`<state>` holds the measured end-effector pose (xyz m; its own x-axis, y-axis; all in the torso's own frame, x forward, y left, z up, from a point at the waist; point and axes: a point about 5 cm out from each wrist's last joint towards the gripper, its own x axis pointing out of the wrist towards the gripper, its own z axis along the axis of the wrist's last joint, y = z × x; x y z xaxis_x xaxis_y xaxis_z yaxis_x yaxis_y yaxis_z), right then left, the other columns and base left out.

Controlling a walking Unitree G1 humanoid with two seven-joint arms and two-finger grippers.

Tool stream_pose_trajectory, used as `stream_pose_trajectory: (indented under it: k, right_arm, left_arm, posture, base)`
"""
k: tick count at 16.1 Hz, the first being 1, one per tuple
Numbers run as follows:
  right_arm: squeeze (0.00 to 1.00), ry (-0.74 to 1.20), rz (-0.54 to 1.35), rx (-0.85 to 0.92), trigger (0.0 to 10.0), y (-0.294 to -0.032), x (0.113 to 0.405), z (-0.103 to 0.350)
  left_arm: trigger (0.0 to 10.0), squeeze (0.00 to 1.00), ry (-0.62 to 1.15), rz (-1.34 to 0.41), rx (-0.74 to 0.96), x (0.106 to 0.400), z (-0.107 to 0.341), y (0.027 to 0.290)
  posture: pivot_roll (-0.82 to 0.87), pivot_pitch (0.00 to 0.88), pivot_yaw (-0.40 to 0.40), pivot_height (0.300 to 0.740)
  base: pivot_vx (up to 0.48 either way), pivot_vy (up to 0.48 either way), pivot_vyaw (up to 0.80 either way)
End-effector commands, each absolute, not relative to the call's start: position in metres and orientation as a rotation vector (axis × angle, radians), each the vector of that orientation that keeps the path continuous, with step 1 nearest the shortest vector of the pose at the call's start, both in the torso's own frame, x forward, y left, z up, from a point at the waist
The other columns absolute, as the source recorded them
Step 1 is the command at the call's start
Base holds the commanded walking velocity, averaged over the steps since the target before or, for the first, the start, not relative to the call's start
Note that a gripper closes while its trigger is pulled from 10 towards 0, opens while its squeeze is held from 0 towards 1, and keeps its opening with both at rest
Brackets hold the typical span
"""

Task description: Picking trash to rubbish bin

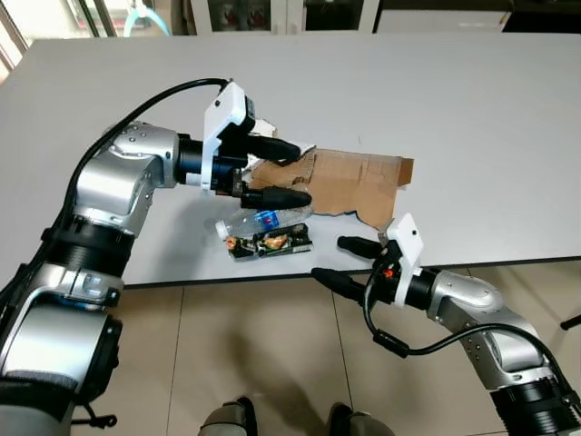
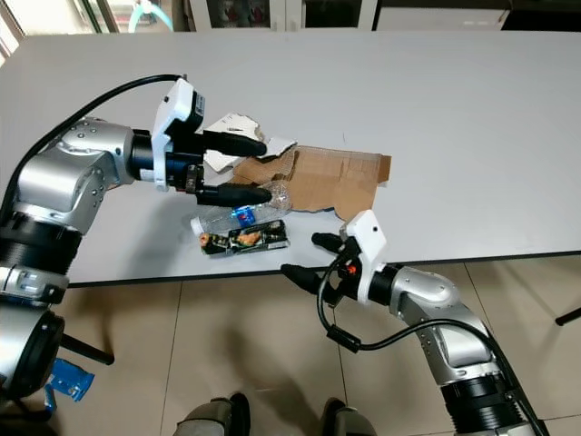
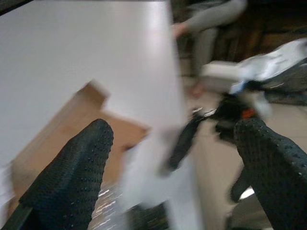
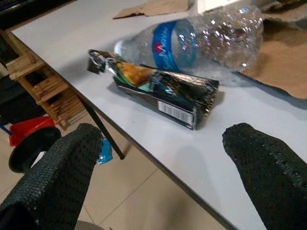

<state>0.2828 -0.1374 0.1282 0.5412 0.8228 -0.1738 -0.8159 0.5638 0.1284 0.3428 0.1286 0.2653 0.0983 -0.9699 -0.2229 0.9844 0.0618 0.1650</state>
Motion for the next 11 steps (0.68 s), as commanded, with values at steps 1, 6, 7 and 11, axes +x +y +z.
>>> stream_pose_trajectory:
  k: [1,6,7,11]
  right_arm:
    - [0.00,0.221,0.981,0.033,10.0,-0.137,0.281,0.130]
    - [0.00,0.219,0.978,0.035,10.0,-0.136,0.282,0.130]
    - [0.00,0.219,0.978,0.035,10.0,-0.135,0.282,0.130]
    - [0.00,0.216,0.982,0.041,10.0,-0.132,0.281,0.129]
  left_arm:
    - [10.0,0.00,0.066,-1.597,0.303,0.334,0.267,0.124]
    - [10.0,0.00,0.254,-1.627,0.559,0.319,0.225,0.126]
    - [10.0,0.00,0.267,-1.618,0.575,0.318,0.221,0.126]
    - [10.0,0.00,0.318,-1.514,0.661,0.327,0.197,0.129]
  posture:
    - [-0.02,0.169,0.014,0.740]
    - [-0.01,0.167,0.017,0.740]
    - [-0.01,0.167,0.017,0.740]
    - [-0.02,0.156,0.018,0.740]
  base:
    - [0.000,0.000,0.00]
    - [0.000,0.000,0.00]
    - [0.000,0.000,0.00]
    - [0.000,0.000,0.00]
